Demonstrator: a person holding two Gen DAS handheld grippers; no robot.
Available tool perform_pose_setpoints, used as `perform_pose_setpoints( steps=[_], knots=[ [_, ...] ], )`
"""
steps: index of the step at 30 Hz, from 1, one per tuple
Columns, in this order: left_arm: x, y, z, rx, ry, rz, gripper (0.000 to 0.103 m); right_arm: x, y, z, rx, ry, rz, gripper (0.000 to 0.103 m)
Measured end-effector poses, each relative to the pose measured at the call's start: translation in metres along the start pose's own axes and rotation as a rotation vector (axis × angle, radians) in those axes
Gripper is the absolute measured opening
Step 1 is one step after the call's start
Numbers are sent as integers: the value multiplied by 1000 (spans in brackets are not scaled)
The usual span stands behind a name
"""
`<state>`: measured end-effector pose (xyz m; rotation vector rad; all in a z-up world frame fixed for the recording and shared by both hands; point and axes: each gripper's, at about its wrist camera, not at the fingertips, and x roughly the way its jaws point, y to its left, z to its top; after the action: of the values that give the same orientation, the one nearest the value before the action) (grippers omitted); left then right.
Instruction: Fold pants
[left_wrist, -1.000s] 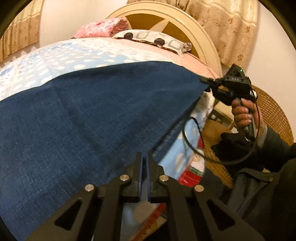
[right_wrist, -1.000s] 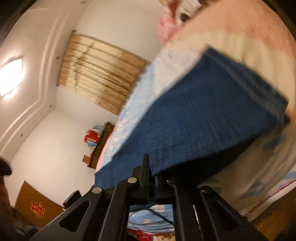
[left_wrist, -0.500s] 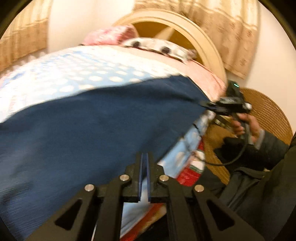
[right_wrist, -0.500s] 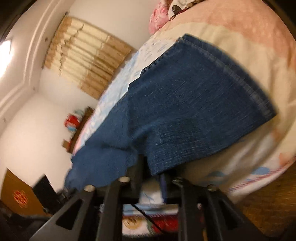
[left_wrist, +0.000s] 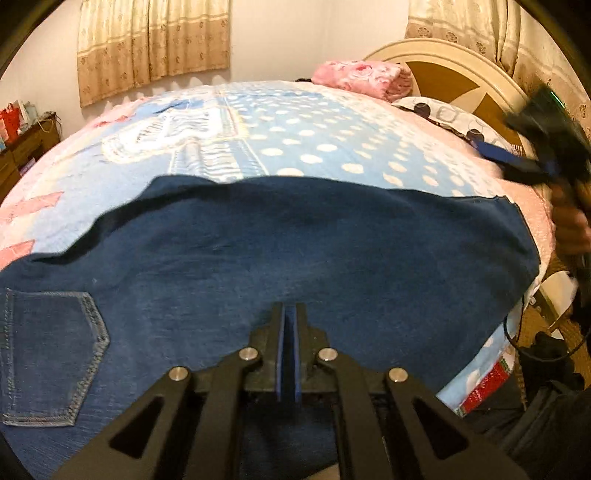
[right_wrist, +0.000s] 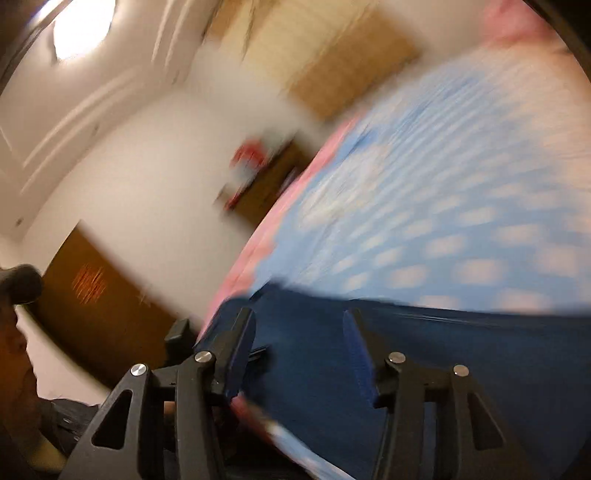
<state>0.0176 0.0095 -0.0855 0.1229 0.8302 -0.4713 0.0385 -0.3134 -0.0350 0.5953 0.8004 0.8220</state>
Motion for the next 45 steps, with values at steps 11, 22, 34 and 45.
perform_pose_setpoints(
  steps=[11, 22, 34, 45],
  knots=[
    [19, 21, -10, -76, 48, 5, 28, 274, 12, 75, -15, 475, 24, 51],
    [18, 26, -20, -92, 32, -29, 30, 268, 14, 26, 15, 708, 210, 51],
    [20, 18, -18, -72, 22, -43, 42, 339, -10, 55, 261, 776, 329, 58],
    [19, -17, -29, 13, -8, 20, 49, 346, -25, 87, 406, 556, 346, 73]
  ],
)
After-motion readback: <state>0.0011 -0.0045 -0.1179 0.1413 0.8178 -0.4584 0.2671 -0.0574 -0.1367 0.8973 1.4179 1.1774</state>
